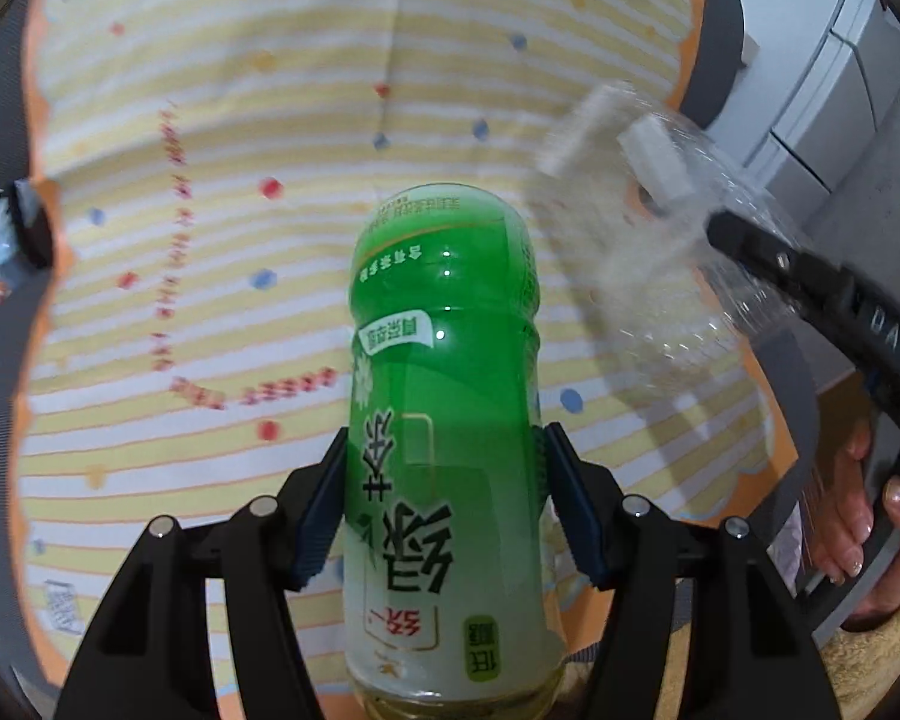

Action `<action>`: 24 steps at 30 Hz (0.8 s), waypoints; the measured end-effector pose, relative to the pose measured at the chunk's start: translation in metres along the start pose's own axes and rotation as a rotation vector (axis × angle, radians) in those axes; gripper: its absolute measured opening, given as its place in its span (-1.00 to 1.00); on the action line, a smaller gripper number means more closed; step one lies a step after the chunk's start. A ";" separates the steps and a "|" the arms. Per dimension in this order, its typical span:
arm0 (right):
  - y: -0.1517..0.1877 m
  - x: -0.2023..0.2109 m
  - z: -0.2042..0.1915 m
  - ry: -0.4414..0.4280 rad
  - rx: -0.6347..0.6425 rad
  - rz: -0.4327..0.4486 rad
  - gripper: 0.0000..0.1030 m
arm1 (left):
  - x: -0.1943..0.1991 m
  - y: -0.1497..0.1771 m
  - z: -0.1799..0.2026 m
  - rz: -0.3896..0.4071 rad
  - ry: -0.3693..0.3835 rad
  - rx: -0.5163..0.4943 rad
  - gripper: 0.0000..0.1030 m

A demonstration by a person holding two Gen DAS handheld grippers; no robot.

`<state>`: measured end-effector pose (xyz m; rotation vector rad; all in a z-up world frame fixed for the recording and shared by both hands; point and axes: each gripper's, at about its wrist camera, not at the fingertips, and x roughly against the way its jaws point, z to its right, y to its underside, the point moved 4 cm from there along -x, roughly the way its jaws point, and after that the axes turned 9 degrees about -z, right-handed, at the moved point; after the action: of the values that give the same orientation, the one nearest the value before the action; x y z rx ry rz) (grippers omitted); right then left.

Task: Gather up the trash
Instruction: 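Carry the plastic tray and green bottle over the pink bin with both tools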

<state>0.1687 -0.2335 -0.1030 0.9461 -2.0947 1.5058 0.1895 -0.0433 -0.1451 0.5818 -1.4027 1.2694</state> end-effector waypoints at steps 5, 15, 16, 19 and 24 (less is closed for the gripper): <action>0.013 0.048 -0.001 0.108 0.092 0.016 -0.69 | 0.029 0.004 0.023 0.072 0.008 -0.019 0.18; 0.090 0.171 0.069 0.276 -0.038 0.063 -0.69 | 0.037 0.032 0.153 0.109 0.118 -0.229 0.18; 0.101 0.182 0.079 0.300 -0.061 0.066 -0.69 | 0.035 0.034 0.164 0.110 0.123 -0.249 0.18; 0.139 0.217 0.116 0.380 -0.159 0.049 -0.69 | 0.028 0.046 0.214 0.107 0.162 -0.337 0.18; 0.197 0.249 0.175 0.493 -0.316 -0.027 -0.68 | 0.017 0.069 0.280 0.088 0.207 -0.465 0.18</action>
<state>-0.1335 -0.4322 -0.1327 0.4304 -1.8661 1.1914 0.0157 -0.2704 -0.1048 0.0704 -1.4935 0.9893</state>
